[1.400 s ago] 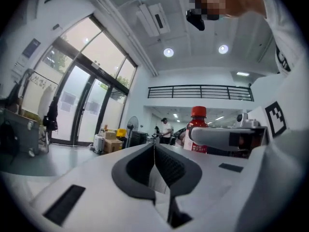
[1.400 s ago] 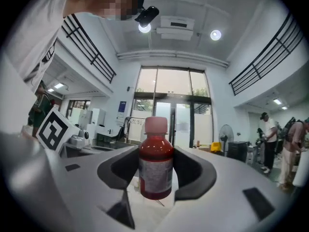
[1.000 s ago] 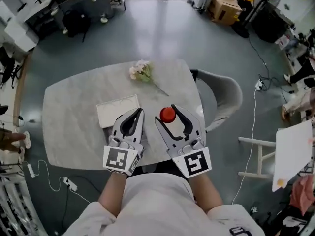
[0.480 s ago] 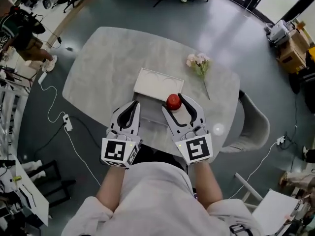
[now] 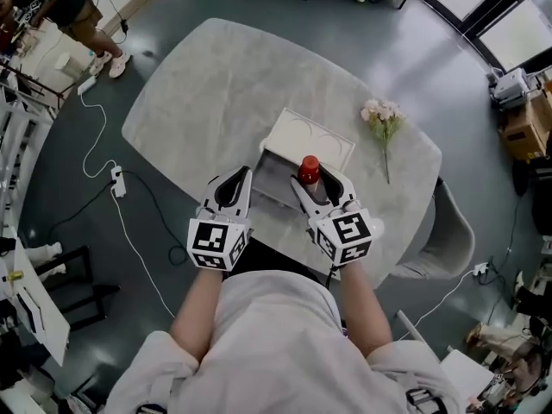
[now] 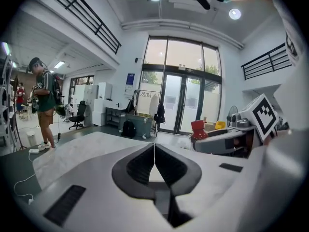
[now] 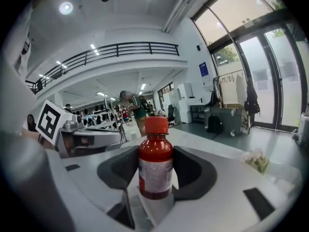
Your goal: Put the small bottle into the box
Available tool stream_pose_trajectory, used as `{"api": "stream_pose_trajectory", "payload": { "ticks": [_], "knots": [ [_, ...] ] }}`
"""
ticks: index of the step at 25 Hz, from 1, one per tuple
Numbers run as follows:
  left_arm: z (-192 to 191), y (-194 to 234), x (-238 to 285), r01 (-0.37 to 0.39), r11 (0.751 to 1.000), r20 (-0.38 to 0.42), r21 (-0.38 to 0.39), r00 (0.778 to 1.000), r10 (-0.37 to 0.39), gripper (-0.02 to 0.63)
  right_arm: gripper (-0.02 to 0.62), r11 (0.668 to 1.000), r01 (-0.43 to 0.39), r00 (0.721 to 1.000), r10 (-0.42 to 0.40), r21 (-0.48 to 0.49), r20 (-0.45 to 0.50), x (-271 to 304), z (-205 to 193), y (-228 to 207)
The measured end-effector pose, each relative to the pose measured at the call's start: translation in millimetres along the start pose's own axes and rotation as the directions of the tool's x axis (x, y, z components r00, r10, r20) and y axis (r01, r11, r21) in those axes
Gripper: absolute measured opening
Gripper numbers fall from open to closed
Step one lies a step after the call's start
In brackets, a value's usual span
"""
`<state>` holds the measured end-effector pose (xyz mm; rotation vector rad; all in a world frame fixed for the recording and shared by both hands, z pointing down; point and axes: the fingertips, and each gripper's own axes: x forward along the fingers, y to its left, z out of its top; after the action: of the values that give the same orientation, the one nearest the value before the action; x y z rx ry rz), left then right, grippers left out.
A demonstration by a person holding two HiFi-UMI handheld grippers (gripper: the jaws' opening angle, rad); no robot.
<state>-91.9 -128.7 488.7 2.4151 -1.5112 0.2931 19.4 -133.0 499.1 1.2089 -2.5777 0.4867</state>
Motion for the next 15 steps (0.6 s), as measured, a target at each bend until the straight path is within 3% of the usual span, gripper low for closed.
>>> {"api": "stream_pose_trajectory", "payload": {
  "ticks": [9, 11, 15],
  "knots": [
    [-69.4, 48.7, 16.8, -0.023, 0.997, -0.160, -0.072, 0.987, 0.011, 0.025, 0.230, 0.978, -0.034, 0.982, 0.071, 0.207, -0.177, 59.2, -72.7, 13.3],
    [-82.6, 49.7, 21.9, -0.006, 0.998, -0.197, -0.064, 0.980, -0.007, 0.025, 0.230, 0.955, -0.006, 0.977, 0.068, 0.297, -0.200, 67.7, -87.7, 11.2],
    [-103.6, 50.0, 37.7, 0.041, 0.998, -0.256, -0.045, 0.965, -0.051, 0.025, 0.230, 0.875, 0.076, 0.972, 0.042, 0.478, -0.231, 85.7, -114.5, 2.6]
  ]
}}
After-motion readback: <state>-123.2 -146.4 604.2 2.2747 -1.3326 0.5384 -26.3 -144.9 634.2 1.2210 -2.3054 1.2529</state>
